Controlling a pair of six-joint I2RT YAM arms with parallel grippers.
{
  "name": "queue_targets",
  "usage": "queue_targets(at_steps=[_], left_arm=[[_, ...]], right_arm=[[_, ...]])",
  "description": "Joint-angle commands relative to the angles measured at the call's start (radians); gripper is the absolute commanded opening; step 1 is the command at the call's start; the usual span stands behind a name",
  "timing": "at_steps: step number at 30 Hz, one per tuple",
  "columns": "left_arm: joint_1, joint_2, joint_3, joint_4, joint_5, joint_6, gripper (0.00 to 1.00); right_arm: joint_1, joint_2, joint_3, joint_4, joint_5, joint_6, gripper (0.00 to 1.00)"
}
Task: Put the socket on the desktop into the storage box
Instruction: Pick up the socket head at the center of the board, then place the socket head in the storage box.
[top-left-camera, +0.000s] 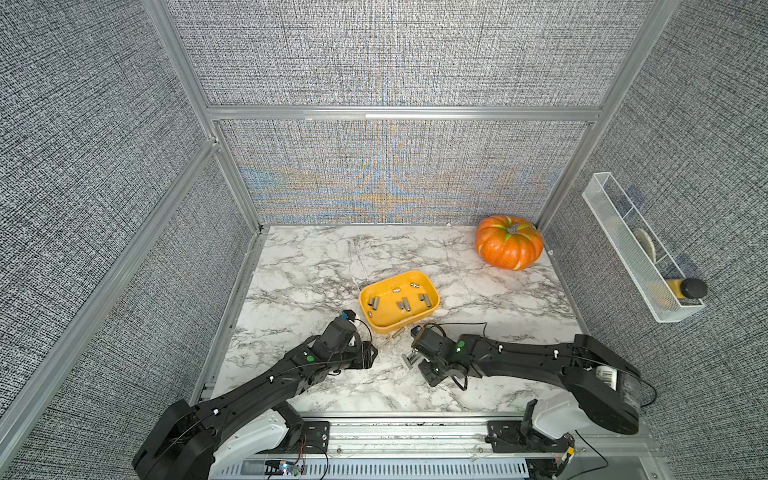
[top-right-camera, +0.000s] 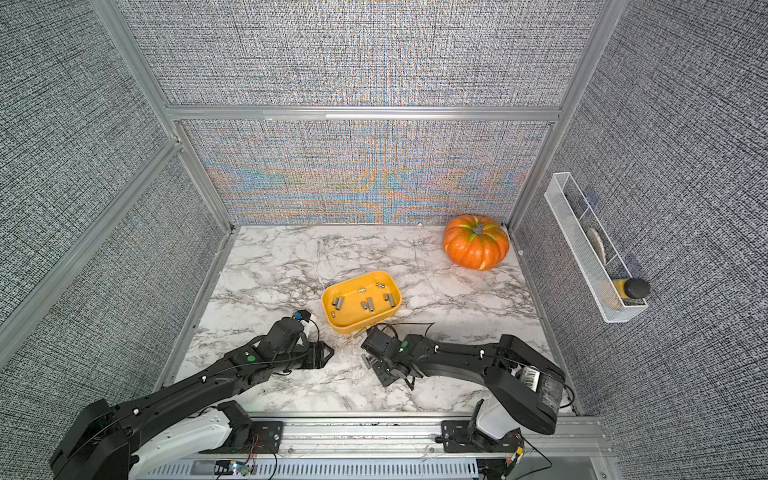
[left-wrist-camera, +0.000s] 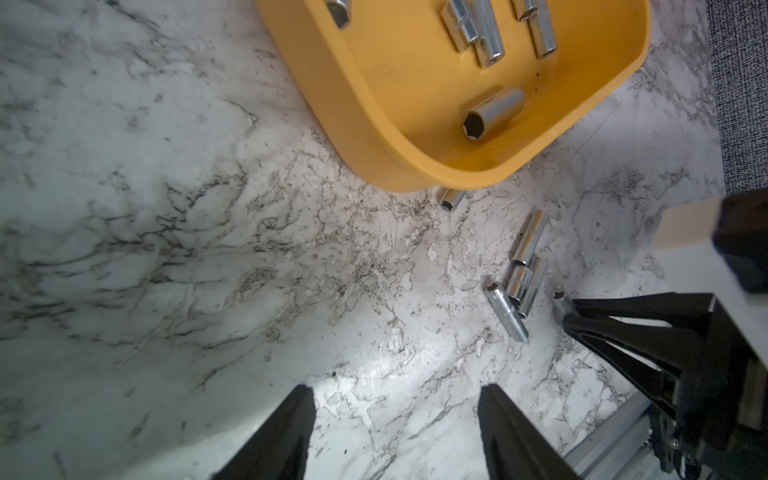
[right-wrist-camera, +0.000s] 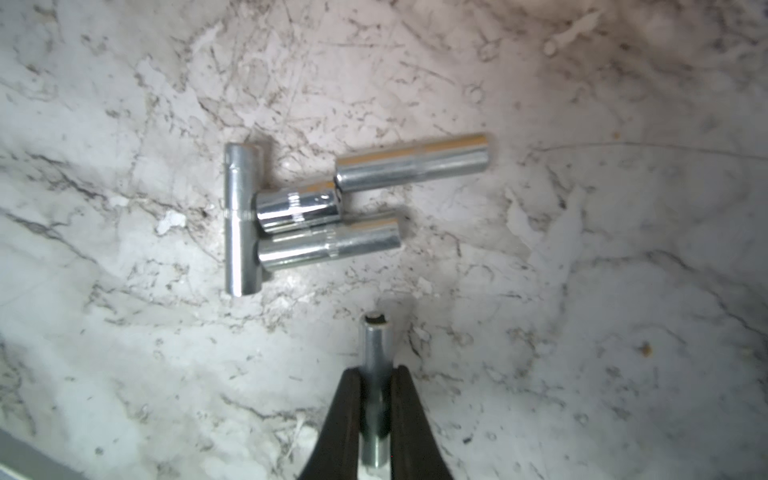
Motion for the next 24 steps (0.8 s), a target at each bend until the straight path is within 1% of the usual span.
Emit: queue_targets(at_steps=[1, 3, 6, 8, 10, 13, 17, 22, 24], left_arm=[[0.0, 0.01, 0.019, -0.003, -0.016, 0.025, 0.67], [-0.001, 0.014, 0.028, -0.004, -0.016, 0.038, 0.67], [-0.003, 0.027, 0.039, -0.007, -0.016, 0.056, 0.67], [-0.005, 0.033, 0.045, -0.009, -0.016, 0.062, 0.67], [-0.006, 0.039, 0.05, -0.01, -0.018, 0.067, 0.67], [-0.013, 0.042, 0.057, -0.013, -0.02, 0.076, 0.66], [-0.033, 0.04, 0.076, -0.038, -0.045, 0.095, 0.66], [-0.053, 0.039, 0.087, -0.055, -0.064, 0.104, 0.66], [-0.065, 0.037, 0.089, -0.06, -0.069, 0.104, 0.66]], right_arm=[[-0.036, -0.05, 0.006, -0.078, 0.02, 0.059, 0.0], [-0.08, -0.089, 0.028, -0.091, 0.015, 0.067, 0.0], [-0.161, -0.123, 0.115, -0.082, -0.015, 0.053, 0.0], [-0.212, -0.116, 0.17, -0.053, -0.042, 0.04, 0.0], [-0.253, -0.079, 0.238, -0.014, -0.076, 0.026, 0.0], [-0.285, 0.042, 0.375, -0.004, -0.122, -0.009, 0.0], [-0.291, 0.224, 0.541, -0.016, -0.122, -0.039, 0.0], [-0.301, 0.423, 0.678, -0.043, -0.129, -0.044, 0.0], [-0.303, 0.472, 0.717, -0.053, -0.131, -0.042, 0.0]])
